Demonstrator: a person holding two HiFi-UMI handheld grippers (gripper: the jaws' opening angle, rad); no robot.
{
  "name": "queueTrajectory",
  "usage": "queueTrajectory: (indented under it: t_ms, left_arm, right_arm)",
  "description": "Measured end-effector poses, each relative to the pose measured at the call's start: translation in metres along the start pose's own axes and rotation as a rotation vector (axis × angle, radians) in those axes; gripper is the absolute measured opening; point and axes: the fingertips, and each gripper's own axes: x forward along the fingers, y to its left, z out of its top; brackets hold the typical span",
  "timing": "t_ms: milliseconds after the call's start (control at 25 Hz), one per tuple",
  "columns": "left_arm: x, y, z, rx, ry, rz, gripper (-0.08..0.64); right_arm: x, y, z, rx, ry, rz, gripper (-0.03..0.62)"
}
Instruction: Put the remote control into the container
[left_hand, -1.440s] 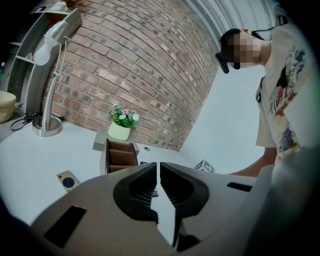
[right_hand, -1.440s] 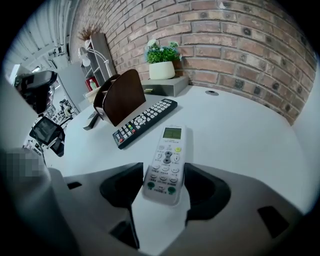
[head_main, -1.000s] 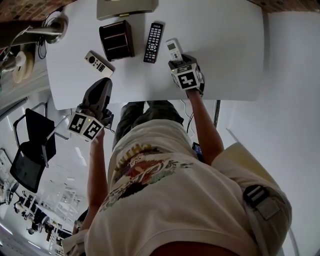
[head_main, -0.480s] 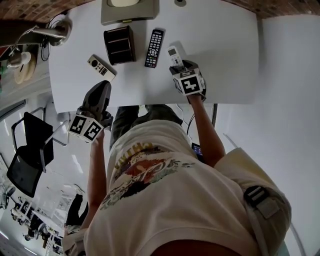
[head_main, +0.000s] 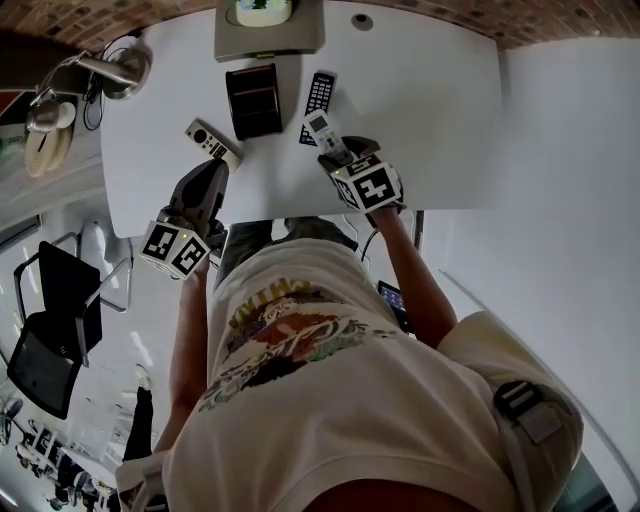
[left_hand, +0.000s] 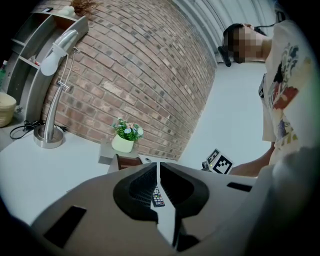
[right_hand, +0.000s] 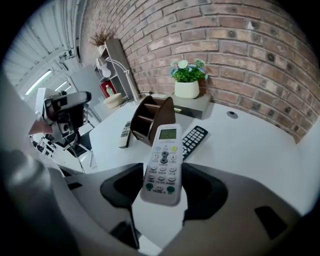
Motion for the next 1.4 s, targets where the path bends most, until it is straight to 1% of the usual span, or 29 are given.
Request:
queueTrajectory:
  t_ms: [120, 280, 480, 600, 760, 960, 1080, 1240, 1320, 1400]
  left_arm:
    - [-0.001, 0.008, 0.006, 0.003, -0.015, -0.043, 0.006]
    - [-0.002, 0.017, 0.014, 0.001, -0.020, -0.090, 0.006]
    - [-0.013, 0.034, 0.018, -0.011, -0.024, -0.120, 0.006]
    - [-0.022, 0.043, 0.021, -0.020, -0.034, -0.128, 0.006]
    - [-0.035, 0.059, 0.021, -0.043, -0.044, -0.121, 0.006]
    - [-0.051, 0.078, 0.022, -0.059, -0.061, -0.101, 0.006]
    - [-0.057, 0.088, 0.027, -0.064, -0.066, -0.094, 0.006]
    - [-0.060, 0.097, 0.031, -0.066, -0.073, -0.087, 0.006]
    - [-0.059, 0.098, 0.032, -0.067, -0.076, -0.091, 0.006]
    - [-0.058, 0.097, 0.033, -0.069, -0.076, -0.094, 0.006]
  right_arm:
    - [0.004, 0.033, 0.013, -0.001, 0.010, 0.044, 0.239]
    - [0.014, 0.064, 0.025, 0.038, 0.039, 0.092, 0.239]
    - [0.029, 0.080, 0.036, 0.060, 0.085, 0.079, 0.239]
    - [0.036, 0.085, 0.038, 0.080, 0.115, 0.070, 0.239]
    - [0.045, 0.087, 0.040, 0.135, 0.143, 0.064, 0.239]
    - [0.058, 0.092, 0.042, 0.250, 0.170, 0.115, 0.239]
    - [0.064, 0.091, 0.050, 0.276, 0.163, 0.113, 0.239]
    - [0.069, 0.093, 0.063, 0.279, 0.141, 0.112, 0.239]
    - [0.068, 0.093, 0.072, 0.297, 0.101, 0.116, 0.239]
    - [0.066, 0.090, 0.082, 0.320, 0.040, 0.128, 0.239]
